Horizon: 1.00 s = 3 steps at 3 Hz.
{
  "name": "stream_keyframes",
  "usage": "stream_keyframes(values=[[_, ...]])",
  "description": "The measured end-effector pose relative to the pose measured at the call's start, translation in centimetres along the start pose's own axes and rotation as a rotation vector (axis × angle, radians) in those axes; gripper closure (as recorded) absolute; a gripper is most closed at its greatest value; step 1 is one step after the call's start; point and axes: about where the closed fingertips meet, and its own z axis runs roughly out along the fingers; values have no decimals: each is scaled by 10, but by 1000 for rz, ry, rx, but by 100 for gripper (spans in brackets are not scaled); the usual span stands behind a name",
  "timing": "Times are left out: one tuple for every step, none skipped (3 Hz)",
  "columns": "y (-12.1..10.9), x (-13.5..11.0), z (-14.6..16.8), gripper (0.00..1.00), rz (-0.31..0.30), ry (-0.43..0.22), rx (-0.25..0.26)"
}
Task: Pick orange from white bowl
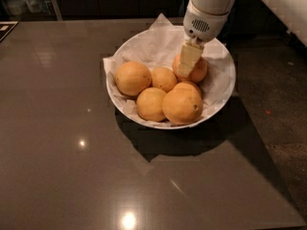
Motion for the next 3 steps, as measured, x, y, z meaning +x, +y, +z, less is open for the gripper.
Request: stream_keyframes(values=[[4,2,6,44,5,-1,-18],[8,5,12,45,9,-2,-32],[8,6,11,44,12,-2,-36]])
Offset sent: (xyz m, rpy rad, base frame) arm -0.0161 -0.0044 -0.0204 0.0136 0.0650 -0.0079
